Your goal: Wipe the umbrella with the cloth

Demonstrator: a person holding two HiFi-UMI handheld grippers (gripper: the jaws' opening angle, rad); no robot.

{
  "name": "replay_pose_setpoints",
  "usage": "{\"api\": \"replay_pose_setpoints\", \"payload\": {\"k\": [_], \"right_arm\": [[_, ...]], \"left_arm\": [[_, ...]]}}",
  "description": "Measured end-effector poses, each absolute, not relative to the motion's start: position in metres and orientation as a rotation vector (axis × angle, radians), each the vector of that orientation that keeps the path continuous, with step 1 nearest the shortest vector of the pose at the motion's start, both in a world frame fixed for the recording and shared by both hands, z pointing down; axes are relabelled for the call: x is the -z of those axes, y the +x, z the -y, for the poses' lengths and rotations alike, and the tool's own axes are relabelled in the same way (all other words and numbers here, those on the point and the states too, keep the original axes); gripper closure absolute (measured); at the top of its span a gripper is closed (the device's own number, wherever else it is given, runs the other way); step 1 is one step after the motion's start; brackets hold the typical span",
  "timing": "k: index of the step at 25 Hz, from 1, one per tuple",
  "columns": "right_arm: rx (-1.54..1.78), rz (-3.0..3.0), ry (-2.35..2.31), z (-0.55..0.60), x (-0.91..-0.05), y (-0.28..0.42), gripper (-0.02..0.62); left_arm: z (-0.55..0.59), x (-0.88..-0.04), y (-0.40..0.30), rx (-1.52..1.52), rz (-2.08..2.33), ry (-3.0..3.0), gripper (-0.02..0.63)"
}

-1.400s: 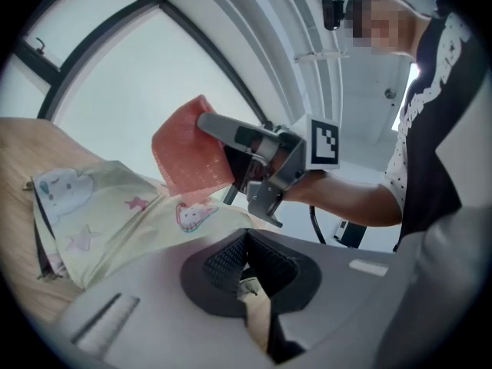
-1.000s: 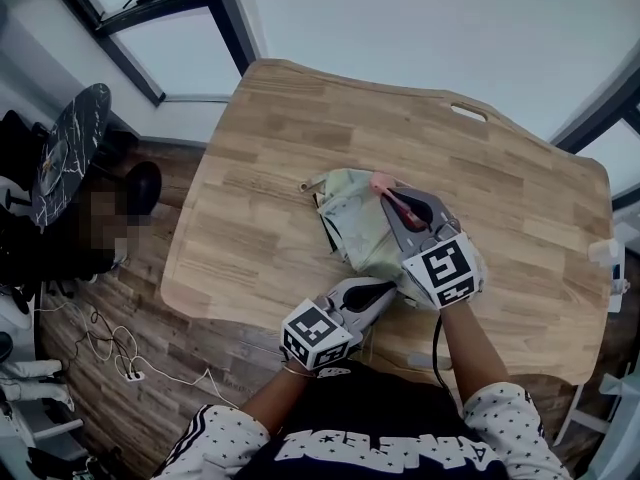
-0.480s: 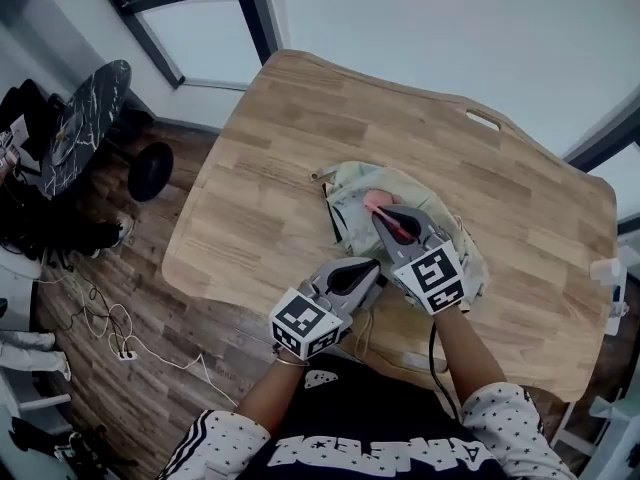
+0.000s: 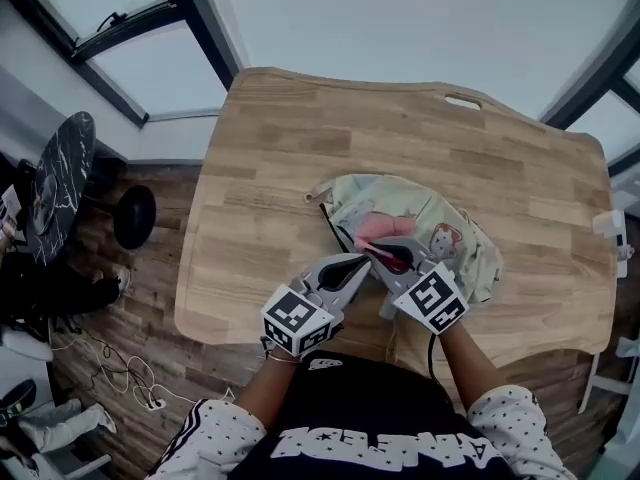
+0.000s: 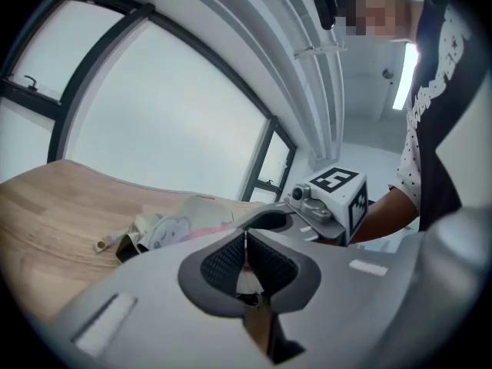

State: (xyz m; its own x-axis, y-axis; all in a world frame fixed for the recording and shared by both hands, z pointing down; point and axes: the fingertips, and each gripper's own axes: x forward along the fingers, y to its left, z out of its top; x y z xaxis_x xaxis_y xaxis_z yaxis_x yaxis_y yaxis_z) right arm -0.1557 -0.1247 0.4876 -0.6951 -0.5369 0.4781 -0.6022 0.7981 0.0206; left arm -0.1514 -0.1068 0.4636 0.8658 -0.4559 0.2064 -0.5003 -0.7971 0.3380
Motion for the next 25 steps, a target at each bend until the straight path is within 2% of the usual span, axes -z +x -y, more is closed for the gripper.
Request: {"api": "replay_pose_setpoints", "payload": {"k": [11, 18, 25], "right_arm": [[-0.313, 2.565, 0.642, 0.076, -0.496, -0.191, 0.569], [-0.312, 2.617, 0.663, 0.068, -0.463, -0.169, 0.569], [-0.165, 2.674, 1.145, 0.106, -0.391, -0.104, 0.569]], "left_arm": [[0.121, -0.467, -0.153, -0.181, 0.569, 2.681, 0.604], [0.133, -0.458, -0.149, -0.122, 0.545, 2.664, 0.597], [0.135, -0.456, -0.148, -0.133, 0.546, 2.676, 0.598]]}}
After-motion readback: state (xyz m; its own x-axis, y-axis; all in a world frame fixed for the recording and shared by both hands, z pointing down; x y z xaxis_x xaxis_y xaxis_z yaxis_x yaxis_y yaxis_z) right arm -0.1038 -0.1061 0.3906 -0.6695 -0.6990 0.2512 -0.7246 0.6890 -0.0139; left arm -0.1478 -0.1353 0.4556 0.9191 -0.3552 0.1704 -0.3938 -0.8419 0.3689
